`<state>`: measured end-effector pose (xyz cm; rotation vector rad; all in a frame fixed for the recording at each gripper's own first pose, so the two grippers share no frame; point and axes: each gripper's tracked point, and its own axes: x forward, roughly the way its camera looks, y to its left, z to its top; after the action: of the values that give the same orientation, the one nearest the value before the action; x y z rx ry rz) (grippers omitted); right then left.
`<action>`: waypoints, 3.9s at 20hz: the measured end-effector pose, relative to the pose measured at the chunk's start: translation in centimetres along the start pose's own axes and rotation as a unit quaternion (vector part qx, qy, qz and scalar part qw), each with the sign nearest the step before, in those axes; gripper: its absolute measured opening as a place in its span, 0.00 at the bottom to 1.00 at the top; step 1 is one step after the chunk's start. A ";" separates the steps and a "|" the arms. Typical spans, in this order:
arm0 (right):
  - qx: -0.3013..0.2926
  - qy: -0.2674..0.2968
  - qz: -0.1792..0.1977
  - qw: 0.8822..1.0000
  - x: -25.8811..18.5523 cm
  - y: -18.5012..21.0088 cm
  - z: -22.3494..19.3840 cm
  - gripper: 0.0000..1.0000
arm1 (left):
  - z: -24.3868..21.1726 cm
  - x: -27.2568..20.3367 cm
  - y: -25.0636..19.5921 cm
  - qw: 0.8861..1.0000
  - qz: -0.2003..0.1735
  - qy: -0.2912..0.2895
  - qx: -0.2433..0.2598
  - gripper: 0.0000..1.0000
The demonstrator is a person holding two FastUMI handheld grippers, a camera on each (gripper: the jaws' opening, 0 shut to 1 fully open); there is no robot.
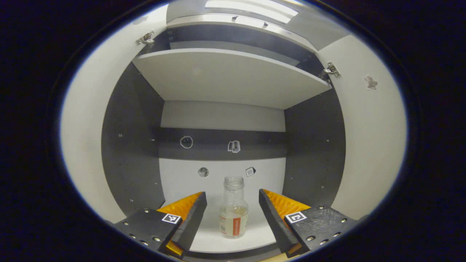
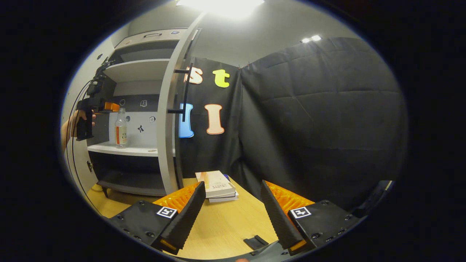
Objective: Grasp the bottle in the cabinet with the left hand and place it on the coaster, then close the right door with the right hand and the left door with the left hand.
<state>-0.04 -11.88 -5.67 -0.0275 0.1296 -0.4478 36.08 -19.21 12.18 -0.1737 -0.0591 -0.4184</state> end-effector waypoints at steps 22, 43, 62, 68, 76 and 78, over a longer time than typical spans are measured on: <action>-0.008 0.001 0.025 1.000 0.7 -0.6 0.3 0.97 | -0.7 2.0 -1.2 0.999 -0.006 0.021 0.024 0.45; -0.011 0.008 0.126 0.992 -3.3 -3.5 -1.2 0.97 | -5.8 -15.7 -6.6 1.000 0.000 -0.005 -0.004 0.45; -0.037 0.030 0.170 0.984 -5.4 -2.1 -4.1 0.97 | -21.4 -25.0 -9.2 0.997 -0.006 0.071 -0.037 0.46; -0.054 0.038 0.170 0.983 -5.5 -2.6 -5.0 0.97 | -26.4 -27.0 -9.7 0.994 -0.004 0.097 -0.041 0.45; -0.063 0.048 0.164 0.983 -5.1 -3.4 -5.7 0.97 | -31.2 -28.1 -10.8 0.992 0.008 0.116 -0.046 0.45; -0.061 0.052 0.163 0.983 -5.0 -3.5 -5.9 0.97 | -31.8 -28.2 -11.3 0.993 0.009 0.114 -0.040 0.45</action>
<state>-6.74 -12.85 -10.73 -0.1024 0.2599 -0.1134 6.39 -23.79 -19.94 -0.2052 0.1843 -0.4196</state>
